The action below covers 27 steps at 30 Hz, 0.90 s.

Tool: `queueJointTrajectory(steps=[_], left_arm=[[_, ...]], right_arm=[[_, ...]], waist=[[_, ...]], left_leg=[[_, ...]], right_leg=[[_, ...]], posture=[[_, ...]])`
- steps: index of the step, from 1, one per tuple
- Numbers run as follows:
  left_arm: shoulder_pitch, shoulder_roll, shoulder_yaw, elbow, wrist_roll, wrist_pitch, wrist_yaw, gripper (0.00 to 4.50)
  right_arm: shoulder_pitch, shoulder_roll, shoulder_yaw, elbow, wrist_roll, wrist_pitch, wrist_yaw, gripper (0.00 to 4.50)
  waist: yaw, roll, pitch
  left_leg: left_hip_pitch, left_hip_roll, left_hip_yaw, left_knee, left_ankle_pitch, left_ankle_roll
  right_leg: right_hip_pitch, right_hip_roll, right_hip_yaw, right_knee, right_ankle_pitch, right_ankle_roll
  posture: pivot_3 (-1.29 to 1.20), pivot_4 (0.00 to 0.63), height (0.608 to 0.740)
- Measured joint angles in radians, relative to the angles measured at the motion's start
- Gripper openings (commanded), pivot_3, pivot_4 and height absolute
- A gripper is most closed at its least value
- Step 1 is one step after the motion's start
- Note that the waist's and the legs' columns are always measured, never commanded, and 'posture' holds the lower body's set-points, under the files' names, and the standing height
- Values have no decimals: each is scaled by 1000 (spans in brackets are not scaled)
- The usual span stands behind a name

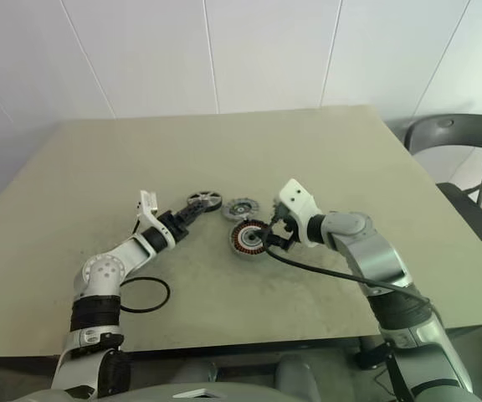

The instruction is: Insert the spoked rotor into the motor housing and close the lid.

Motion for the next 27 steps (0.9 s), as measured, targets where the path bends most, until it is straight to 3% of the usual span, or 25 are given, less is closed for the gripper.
queueJointTrajectory(steps=[16,27], left_arm=[[-50,-76,130,11,-120,44,212,3405],[-145,-99,190,198,-142,-7,278,3405]], right_arm=[[6,0,1,0,-10,0,-8,4500],[7,0,1,0,-13,1,-15,4500]], waist=[[1,-1,1],[0,-2,2]], left_leg=[[0,0,0,0,0,0],[-1,0,0,0,0,0]], right_leg=[[0,0,0,0,0,0],[-1,0,0,-1,0,0]], posture=[[0,0,740],[0,0,740]])
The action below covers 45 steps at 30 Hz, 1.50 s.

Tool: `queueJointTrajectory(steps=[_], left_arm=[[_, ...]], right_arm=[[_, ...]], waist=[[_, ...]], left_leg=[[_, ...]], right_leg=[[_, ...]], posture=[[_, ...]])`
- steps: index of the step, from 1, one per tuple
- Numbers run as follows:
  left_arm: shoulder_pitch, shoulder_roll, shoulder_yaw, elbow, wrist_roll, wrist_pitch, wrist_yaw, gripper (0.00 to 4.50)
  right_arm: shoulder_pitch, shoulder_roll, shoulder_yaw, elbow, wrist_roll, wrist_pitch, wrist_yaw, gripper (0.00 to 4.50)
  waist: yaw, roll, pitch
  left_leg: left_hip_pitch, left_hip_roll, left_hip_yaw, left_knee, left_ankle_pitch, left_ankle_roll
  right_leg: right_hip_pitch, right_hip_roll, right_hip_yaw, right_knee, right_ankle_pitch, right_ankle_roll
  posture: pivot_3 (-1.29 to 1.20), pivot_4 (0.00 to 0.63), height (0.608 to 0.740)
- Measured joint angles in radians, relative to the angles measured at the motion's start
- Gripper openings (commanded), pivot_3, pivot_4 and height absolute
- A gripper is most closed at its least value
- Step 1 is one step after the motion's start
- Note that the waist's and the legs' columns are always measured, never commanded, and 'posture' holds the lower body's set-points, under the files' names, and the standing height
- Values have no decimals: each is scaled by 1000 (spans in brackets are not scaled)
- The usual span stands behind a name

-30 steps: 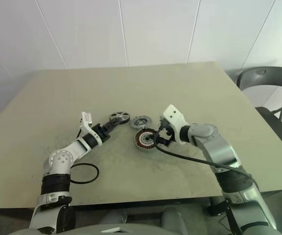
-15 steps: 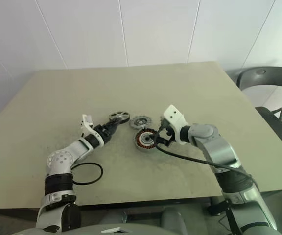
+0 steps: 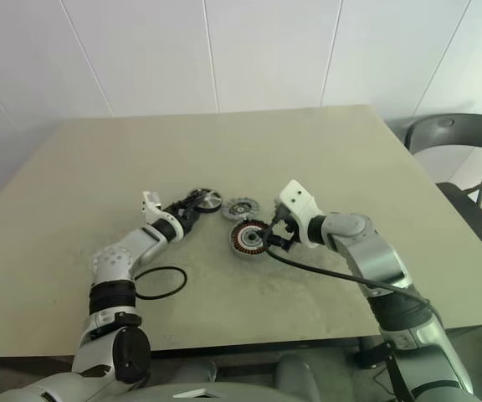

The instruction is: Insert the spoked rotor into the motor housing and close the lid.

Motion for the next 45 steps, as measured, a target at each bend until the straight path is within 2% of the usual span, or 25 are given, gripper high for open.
queueJointTrajectory(steps=[2,11,12,20,26,33,39,45], left_arm=[[-3,-2,6,20,0,-7,0,3405],[-34,-7,42,72,-21,-43,18,536],[-37,-8,45,74,-25,-44,18,404],[-32,-2,43,73,-36,-28,-10,405],[36,28,17,-53,-144,124,-136,405],[108,103,10,-103,-254,265,-245,405],[128,123,-71,-107,-260,344,-350,405],[128,114,-136,-94,-256,379,-379,405]], right_arm=[[0,0,0,0,0,0,-2,4500],[0,0,0,0,-2,0,-11,4500],[0,0,0,0,-3,0,-11,4500],[1,0,0,0,-18,-1,-11,4500],[8,-8,-10,0,-3,1,5,4500],[61,-58,-64,-21,63,1,81,4500],[77,-70,-69,-20,64,-16,101,4500],[77,-90,-74,-18,63,-29,108,4500]], waist=[[0,0,0],[0,0,0],[0,0,0],[-1,0,0],[-1,-1,0],[-1,-1,0],[0,-1,1],[-1,-1,1]], left_leg=[[0,0,0,0,0,0],[0,0,0,0,0,0],[0,0,0,0,0,0],[-1,0,0,0,0,0],[-5,0,0,0,2,-3],[-5,0,0,0,0,0],[-5,0,0,1,0,0],[-5,0,0,0,0,0]], right_leg=[[0,0,0,0,0,0],[-1,0,0,0,0,0],[-1,0,0,0,0,0],[-1,0,0,0,0,0],[-5,0,0,0,0,0],[-4,0,0,0,0,0],[-4,0,0,0,0,0],[-5,0,0,0,0,0]], posture=[[0,0,740],[0,0,740],[0,0,740],[0,0,740],[0,0,740],[0,0,740],[0,0,740],[0,0,740]])
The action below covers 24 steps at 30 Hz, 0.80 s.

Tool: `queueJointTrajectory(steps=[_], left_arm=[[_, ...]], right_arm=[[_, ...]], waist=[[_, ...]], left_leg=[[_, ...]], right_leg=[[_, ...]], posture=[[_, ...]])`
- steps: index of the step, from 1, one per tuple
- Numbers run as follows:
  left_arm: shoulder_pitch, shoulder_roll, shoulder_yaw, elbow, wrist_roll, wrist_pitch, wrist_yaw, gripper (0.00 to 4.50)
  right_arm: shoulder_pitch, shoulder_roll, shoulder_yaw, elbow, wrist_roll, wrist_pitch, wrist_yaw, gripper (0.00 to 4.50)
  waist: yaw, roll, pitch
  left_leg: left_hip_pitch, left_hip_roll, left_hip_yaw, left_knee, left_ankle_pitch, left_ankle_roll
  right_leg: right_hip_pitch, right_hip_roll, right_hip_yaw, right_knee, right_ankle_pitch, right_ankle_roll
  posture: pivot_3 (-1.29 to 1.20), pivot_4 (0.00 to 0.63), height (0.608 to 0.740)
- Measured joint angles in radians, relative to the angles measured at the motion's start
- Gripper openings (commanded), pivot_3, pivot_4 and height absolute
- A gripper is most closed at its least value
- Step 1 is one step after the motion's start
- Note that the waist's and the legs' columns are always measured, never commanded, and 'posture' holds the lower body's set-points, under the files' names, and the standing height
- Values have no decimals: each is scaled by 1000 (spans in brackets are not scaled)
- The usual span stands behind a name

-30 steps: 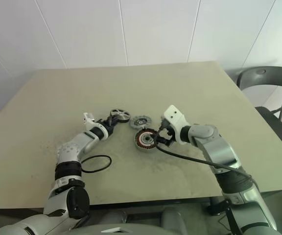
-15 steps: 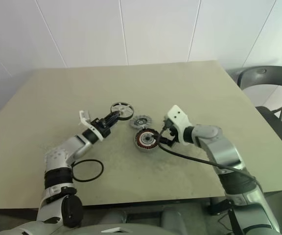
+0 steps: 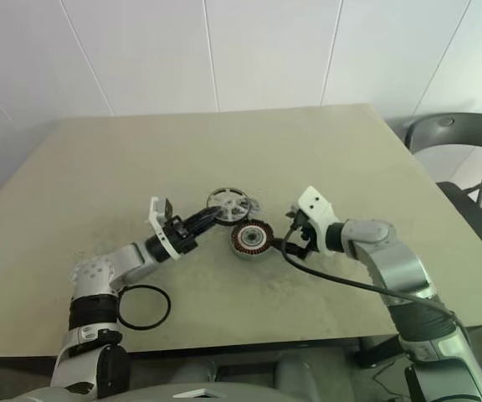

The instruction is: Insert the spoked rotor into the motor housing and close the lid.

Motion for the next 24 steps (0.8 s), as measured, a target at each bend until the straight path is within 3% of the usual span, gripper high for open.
queueJointTrajectory(steps=[24], left_arm=[[-52,-2,-72,160,111,21,-111,405]], right_arm=[[8,-8,-2,-3,0,2,-22,4500]], waist=[[2,0,0]], left_leg=[[0,0,0,0,0,0]], right_leg=[[0,0,0,0,0,0]], posture=[[0,0,740]])
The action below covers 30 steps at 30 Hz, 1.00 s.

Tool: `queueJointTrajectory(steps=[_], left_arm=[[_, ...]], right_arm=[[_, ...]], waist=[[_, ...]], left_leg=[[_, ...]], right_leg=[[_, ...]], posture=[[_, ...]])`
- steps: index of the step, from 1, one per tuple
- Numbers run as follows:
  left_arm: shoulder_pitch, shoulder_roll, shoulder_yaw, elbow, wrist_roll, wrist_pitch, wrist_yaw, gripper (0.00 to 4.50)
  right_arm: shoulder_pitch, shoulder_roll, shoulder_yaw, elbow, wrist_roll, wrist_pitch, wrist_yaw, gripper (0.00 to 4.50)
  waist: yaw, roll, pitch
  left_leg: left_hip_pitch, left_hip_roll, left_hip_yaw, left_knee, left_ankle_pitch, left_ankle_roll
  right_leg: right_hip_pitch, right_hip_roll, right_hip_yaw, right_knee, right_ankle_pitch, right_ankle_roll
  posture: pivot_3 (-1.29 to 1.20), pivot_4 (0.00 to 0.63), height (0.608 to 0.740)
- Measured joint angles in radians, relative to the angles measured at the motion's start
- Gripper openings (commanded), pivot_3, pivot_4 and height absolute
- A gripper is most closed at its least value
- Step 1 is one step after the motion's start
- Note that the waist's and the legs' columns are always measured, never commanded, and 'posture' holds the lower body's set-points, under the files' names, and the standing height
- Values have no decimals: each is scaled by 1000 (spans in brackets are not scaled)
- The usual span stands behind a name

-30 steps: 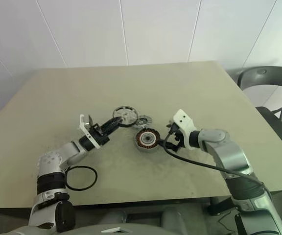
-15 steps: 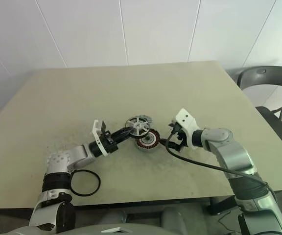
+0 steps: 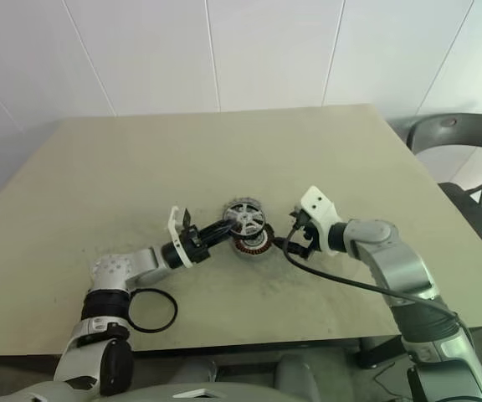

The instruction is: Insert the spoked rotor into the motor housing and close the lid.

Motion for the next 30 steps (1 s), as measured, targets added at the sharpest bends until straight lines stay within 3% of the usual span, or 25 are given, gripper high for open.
queueJointTrajectory(steps=[30], left_arm=[[-87,-18,-15,146,164,-1,-109,405]], right_arm=[[72,-11,-50,-88,31,52,-51,4500]], waist=[[3,0,0]], left_leg=[[5,0,0,0,0,0]], right_leg=[[6,0,0,0,-2,4]], posture=[[0,0,740]])
